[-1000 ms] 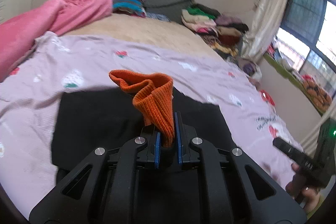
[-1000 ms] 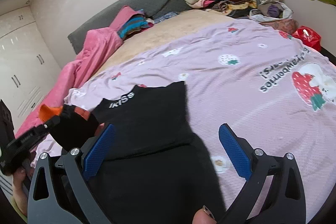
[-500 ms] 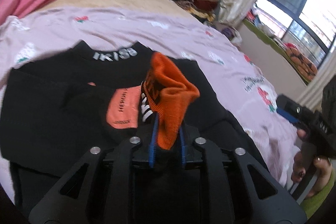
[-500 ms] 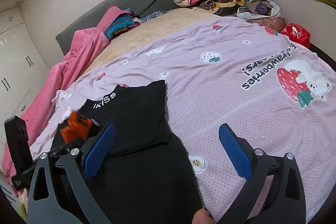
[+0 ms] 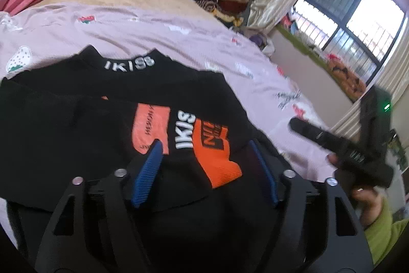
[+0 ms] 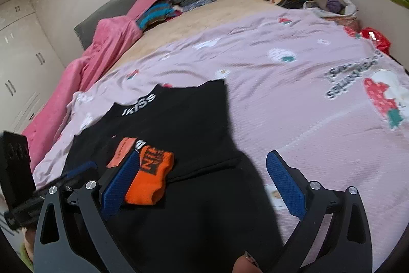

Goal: Fold small clothes
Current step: 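Lay the cuff on the sweater body and open the left tool, then grasp the folded orange cuff with the right tool and straighten it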

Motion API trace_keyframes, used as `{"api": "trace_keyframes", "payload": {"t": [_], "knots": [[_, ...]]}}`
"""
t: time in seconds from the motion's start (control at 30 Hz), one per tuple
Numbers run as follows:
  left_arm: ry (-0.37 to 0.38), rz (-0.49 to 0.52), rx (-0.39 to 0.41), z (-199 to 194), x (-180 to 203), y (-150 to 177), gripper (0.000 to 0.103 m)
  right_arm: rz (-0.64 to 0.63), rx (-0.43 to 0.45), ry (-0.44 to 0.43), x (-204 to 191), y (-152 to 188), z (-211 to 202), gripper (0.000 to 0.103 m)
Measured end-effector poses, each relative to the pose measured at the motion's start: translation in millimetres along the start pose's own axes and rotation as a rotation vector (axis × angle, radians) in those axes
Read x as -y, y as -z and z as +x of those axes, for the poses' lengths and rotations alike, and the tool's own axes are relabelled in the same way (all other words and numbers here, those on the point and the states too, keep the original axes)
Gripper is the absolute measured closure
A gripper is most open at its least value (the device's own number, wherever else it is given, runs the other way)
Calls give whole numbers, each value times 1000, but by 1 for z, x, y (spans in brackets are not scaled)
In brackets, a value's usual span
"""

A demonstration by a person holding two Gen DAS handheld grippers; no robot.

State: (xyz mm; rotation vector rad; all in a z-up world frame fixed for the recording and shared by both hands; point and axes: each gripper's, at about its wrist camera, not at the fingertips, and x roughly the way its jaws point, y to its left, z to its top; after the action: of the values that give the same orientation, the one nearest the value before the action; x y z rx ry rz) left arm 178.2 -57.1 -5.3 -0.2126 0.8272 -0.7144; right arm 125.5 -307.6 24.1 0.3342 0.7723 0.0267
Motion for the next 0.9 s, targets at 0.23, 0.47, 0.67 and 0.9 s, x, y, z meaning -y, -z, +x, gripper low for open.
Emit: {"api": "trace_keyframes", "payload": {"t": [0.23, 0.47, 0.67, 0.9], "knots": [[-232, -50, 65, -24, -47, -14, 21, -82, -74, -59, -30, 5, 28, 5], [-364, -140, 87, -46, -93, -18, 18, -149, -155, -84, -57, 4, 68, 18], [-405, -234, 156, -77, -122, -18, 15, -149, -214, -92, -56, 13, 97, 54], [-448, -338, 217, -102, -147, -15, 15, -218, -121, -176, -76, -3, 71, 92]]}}
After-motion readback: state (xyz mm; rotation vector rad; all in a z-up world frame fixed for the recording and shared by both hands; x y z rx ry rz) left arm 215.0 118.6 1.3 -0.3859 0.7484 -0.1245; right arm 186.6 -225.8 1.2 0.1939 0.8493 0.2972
